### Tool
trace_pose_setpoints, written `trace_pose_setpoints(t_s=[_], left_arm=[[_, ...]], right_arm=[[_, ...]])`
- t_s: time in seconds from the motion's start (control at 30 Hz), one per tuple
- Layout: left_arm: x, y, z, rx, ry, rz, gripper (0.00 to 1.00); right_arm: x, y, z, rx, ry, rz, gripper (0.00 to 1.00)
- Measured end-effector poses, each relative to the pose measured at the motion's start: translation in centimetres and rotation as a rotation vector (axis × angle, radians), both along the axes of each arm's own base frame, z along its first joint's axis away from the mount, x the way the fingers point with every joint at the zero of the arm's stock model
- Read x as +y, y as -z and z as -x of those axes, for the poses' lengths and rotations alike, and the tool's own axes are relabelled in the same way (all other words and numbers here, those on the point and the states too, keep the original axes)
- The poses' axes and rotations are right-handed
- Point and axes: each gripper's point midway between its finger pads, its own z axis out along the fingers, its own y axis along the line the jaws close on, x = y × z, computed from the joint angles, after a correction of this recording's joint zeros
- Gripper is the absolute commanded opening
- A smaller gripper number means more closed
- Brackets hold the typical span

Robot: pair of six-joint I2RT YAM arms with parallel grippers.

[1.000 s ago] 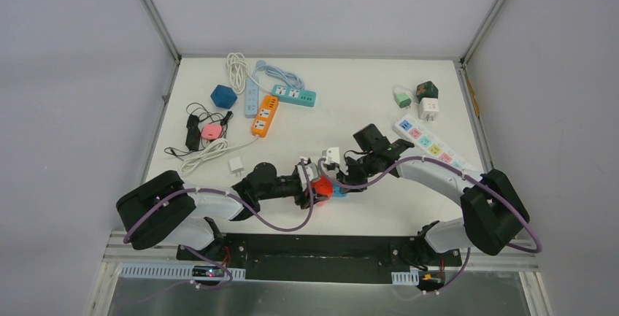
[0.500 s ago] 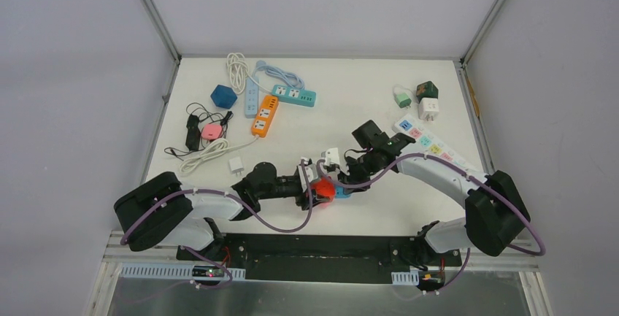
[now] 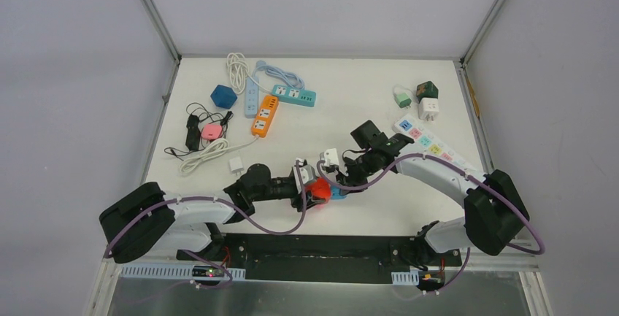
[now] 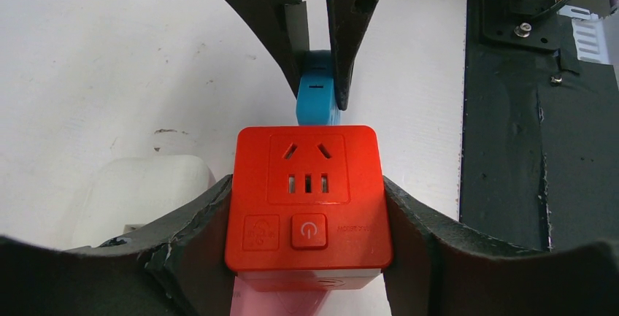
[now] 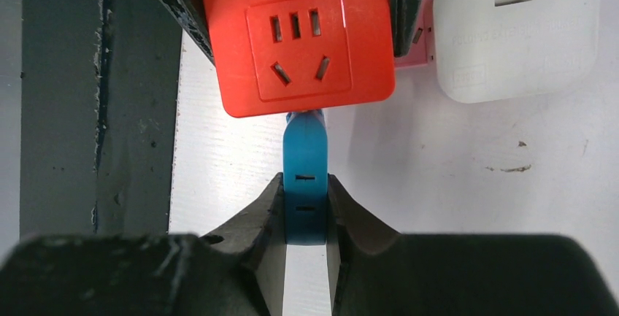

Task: Pull the plug off the socket
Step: Remove the plug from the socket.

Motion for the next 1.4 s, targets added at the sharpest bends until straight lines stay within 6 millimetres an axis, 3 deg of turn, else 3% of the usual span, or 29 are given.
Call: trace_pose_setpoints(t_s=[0.23, 0.53, 1.03, 1.4], left_arm=[[0.4, -0.1, 0.2, 0.001, -0.008, -0.002, 0.0], [-0.7, 0.8, -0.5, 0.008, -0.002, -0.009, 0.0], [0.0, -0.1, -0.2, -0.006, -0.009, 0.003, 0.0], [-1.6, 1.0, -0.9, 0.012, 0.011, -0.007, 0.0]], right_arm=[[0.3, -0.4, 0.4, 0.016, -0.025, -0.026, 0.0], [-0.9, -0.3, 0.5, 0.027, -0.015, 0.028, 0.0], [-0.2, -0.7, 0.1, 0.0, -0.033, -0.024, 0.0], [-1.8, -0.5, 0.4, 0.015, 0.003, 0.057, 0.0]])
